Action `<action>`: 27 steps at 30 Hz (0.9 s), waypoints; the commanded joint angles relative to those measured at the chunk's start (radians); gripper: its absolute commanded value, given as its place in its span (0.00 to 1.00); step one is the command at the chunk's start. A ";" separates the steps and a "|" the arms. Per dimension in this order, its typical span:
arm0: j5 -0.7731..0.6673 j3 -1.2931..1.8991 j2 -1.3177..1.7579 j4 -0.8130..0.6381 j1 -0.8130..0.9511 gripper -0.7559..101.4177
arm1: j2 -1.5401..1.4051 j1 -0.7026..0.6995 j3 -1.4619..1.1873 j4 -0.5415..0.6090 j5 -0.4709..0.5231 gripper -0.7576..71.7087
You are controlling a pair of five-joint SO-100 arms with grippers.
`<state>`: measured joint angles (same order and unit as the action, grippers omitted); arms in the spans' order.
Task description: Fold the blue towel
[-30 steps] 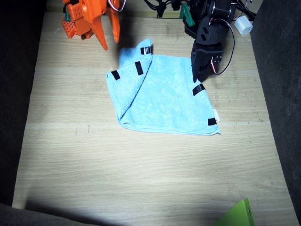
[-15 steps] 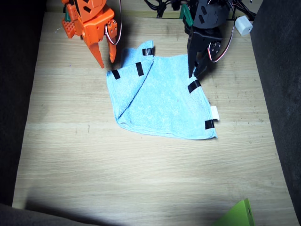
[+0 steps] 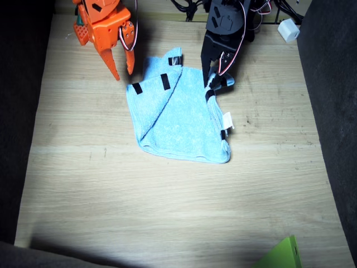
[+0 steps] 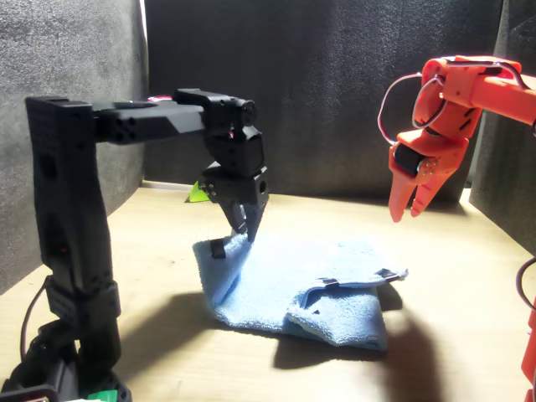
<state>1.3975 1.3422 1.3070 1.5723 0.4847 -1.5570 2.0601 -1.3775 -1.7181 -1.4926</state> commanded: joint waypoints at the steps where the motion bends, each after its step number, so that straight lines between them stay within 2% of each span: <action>1: 0.008 -0.132 -0.026 0.049 -0.020 0.00 | -0.023 -0.012 -0.020 -0.025 -0.014 0.28; 9: 0.038 -0.607 -0.287 0.270 -0.069 0.00 | -0.034 -0.043 -0.057 -0.017 -0.006 0.28; 14: 0.051 -1.080 -0.629 0.489 -0.110 0.00 | -0.057 -0.054 -0.058 -0.032 -0.002 0.28; 20: 0.055 -1.190 -0.795 0.486 -0.167 0.01 | -0.074 -0.081 -0.064 -0.037 0.015 0.28; 22: 0.032 -1.221 -0.847 0.488 -0.179 0.06 | -0.075 -0.086 -0.064 -0.038 0.023 0.28; 24: 0.029 -1.229 -0.877 0.488 -0.196 0.17 | -0.072 -0.089 -0.064 -0.038 0.026 0.28; 27: 0.038 -1.247 -0.905 0.488 -0.221 0.27 | -0.058 -0.087 -0.066 -0.031 0.028 0.28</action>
<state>1.4297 0.1335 0.3927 2.0494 0.2746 -1.5815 1.9635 -1.4343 -1.7365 -1.4603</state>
